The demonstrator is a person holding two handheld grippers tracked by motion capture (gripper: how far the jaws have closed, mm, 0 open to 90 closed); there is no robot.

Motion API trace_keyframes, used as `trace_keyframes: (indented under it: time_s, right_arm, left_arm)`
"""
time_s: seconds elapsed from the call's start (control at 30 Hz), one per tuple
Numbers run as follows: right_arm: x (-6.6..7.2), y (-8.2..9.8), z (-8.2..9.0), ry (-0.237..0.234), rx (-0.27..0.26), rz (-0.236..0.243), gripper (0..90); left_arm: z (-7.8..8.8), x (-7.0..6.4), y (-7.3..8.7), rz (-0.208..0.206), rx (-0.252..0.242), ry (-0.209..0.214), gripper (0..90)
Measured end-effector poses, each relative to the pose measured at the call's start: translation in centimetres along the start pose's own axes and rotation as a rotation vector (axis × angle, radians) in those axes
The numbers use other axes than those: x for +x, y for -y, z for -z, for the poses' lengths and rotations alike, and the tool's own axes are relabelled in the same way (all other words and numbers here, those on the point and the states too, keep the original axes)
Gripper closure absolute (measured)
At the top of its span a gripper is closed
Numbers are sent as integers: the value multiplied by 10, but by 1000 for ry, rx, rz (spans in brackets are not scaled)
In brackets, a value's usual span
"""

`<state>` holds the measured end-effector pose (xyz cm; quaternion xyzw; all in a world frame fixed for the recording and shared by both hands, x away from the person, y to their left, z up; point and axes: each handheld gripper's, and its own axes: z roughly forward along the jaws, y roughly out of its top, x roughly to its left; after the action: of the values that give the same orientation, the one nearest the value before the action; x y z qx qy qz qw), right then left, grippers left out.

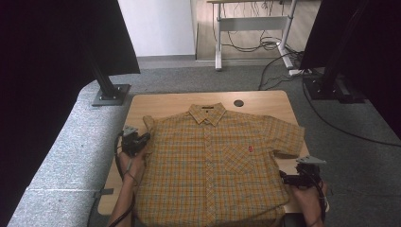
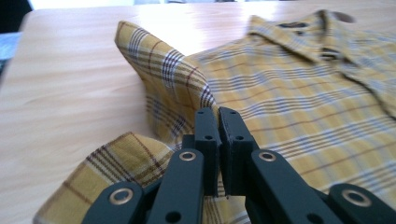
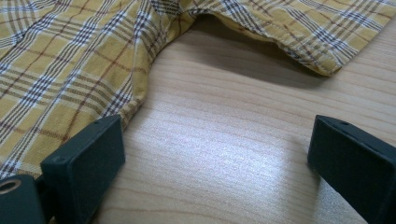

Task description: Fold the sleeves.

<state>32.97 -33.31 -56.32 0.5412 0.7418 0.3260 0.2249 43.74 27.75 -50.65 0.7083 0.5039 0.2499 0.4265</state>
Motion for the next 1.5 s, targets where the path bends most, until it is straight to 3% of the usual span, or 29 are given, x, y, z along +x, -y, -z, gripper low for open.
trace_keyframes:
  time_s: [0.17, 0.33, 0.7, 0.93, 1.03, 1.17, 1.5]
  right_arm:
    - [0, 0, 0, -1, 0, 1, 34]
    - [0, 0, 0, -2, 0, 1, 34]
    - [0, 0, -1, -2, -1, 3, 34]
    - [0, 0, -1, -3, 0, 3, 34]
    - [0, 0, -1, -3, -1, 4, 34]
    - [0, 0, -1, -4, 0, 4, 34]
    - [1, 0, -1, -6, -1, 6, 34]
  left_arm:
    - [-11, -26, -6, -66, 22, 38, 867]
    - [-27, -45, -4, -132, 86, 45, 866]
    - [-55, -62, 11, -215, 194, 26, 862]
    - [-58, -63, 15, -224, 205, 30, 833]
    - [-56, -61, 13, -193, 202, 53, 804]
    - [-46, -59, 6, -174, 175, 76, 749]
    - [-18, -47, -16, -151, 97, 66, 687]
